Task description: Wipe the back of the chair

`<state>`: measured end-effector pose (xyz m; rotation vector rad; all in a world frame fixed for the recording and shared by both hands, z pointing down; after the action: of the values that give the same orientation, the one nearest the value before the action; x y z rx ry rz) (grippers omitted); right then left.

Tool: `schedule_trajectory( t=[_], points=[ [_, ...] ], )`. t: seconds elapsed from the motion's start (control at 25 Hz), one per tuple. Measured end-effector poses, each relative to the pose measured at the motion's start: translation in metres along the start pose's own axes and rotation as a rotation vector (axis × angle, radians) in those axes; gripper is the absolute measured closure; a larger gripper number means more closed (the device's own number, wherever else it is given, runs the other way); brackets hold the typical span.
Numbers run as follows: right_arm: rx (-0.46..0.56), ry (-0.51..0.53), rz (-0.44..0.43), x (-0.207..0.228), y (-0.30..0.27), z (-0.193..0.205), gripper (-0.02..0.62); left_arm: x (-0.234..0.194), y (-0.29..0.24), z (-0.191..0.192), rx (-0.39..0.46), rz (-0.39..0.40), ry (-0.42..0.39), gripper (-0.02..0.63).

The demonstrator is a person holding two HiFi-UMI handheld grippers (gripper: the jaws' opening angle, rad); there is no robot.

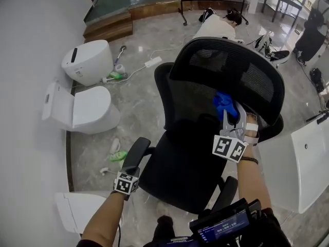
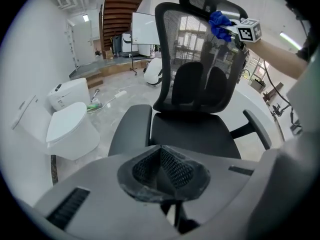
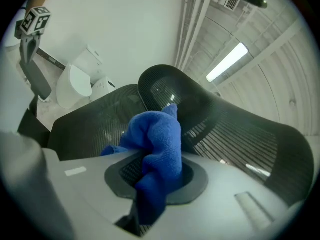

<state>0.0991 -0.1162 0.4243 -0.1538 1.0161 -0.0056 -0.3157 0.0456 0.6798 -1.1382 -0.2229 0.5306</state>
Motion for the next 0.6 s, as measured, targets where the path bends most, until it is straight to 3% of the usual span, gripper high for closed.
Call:
schedule_trajectory(
  t=[0.12, 0.28, 0.44, 0.6],
  points=[
    [-0.039, 0.001, 0.025, 0.012, -0.002, 0.017, 0.514, 0.002, 0.0, 0.011, -0.013, 0.008, -0.004, 0.604],
    [-0.106, 0.023, 0.058, 0.034, 0.01, 0.052, 0.515, -0.006, -0.004, 0.002, -0.014, -0.022, -0.084, 0.604],
    [-0.193, 0.052, 0.101, 0.052, 0.027, 0.094, 0.515, -0.029, -0.01, -0.024, 0.017, -0.058, -0.052, 0.604],
    [-0.24, 0.044, 0.138, 0.064, 0.04, 0.114, 0.515, -0.03, 0.001, -0.034, 0.07, -0.037, -0.009, 0.604]
  ],
)
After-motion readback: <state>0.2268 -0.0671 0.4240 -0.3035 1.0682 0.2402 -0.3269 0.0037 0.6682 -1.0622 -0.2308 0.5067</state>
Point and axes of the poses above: the fingertips, and each gripper's own axes: y backward along the fingers, x to its right, z out of its underside, the point moved 6 cm from there along y, backward along the fingers, and after that the axes turned 5 degrees about -x, right-handed, at the moved point
